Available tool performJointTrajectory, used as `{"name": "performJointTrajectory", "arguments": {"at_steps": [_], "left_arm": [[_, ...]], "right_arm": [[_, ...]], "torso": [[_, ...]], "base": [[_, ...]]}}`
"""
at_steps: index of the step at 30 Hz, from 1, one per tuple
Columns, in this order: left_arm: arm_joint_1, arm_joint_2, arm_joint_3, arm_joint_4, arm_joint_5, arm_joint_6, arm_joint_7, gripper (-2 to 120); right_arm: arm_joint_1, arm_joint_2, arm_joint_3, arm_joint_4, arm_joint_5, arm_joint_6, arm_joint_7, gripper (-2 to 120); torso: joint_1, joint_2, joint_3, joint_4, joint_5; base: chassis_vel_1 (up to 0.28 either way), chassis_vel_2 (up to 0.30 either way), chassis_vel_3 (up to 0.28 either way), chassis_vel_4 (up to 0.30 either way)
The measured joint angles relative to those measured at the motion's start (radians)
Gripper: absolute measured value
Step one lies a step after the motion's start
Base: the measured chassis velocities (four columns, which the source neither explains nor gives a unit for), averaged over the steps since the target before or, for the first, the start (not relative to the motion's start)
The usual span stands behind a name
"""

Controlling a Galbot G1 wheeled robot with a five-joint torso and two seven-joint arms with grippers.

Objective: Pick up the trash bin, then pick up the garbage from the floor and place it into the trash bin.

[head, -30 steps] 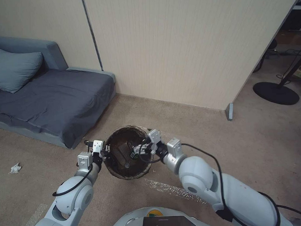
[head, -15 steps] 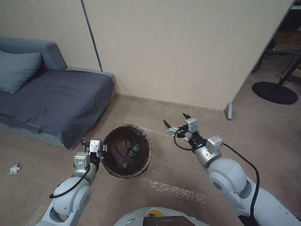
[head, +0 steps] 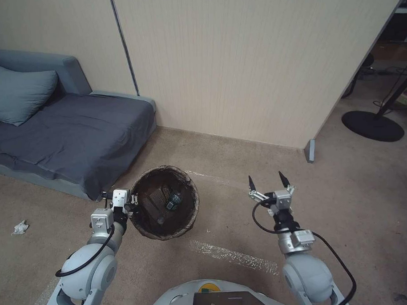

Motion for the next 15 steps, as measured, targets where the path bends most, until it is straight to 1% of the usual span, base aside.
{"name": "performJointTrajectory", "arguments": {"at_steps": [1, 3, 4, 9, 13, 15], "left_arm": [[0.007, -0.001, -0.004, 0.0, 0.008, -0.005, 0.006, 3], [0.01, -0.001, -0.005, 0.0, 0.01, -0.006, 0.008, 3], [0.017, -0.001, -0.007, -0.001, 0.014, -0.007, 0.01, 3], [0.02, -0.001, -0.009, -0.003, 0.014, -0.006, 0.01, 3], [0.022, 0.007, -0.017, -0.002, 0.011, -0.002, 0.01, 3], [0.022, 0.008, -0.018, -0.002, 0.009, 0.002, 0.01, 3]], "right_arm": [[-0.02, -0.002, 0.009, -0.004, 0.001, 0.019, 0.03, 100], [-0.028, -0.004, 0.013, -0.005, 0.001, 0.026, 0.043, 100], [-0.053, -0.004, 0.026, -0.007, 0.002, 0.045, 0.069, 100], [-0.085, 0.012, 0.057, -0.007, 0.007, 0.057, 0.073, 100], [-0.126, 0.01, 0.111, -0.003, 0.034, 0.074, 0.047, 100], [-0.13, 0.012, 0.12, -0.002, 0.037, 0.077, 0.042, 100]], "torso": [[0.0, 0.0, 0.0, 0.0003, 0.0], [0.0, 0.0, 0.0, 0.0005, 0.0], [0.0, 0.0, 0.0, 0.0007, -0.0001], [0.0, 0.0, 0.0, 0.0002, 0.0], [0.0, 0.0, 0.0, 0.0003, 0.0], [0.0, 0.0, 0.0, 0.0003, 0.0]], "base": [[0.0, 0.0, 0.0, 0.0], [0.0, 0.0, 0.0, 0.0], [0.0, 0.0, 0.0, 0.0], [0.0, 0.0, 0.0, 0.0], [0.0, 0.0, 0.0, 0.0], [0.0, 0.0, 0.0, 0.0]]}}
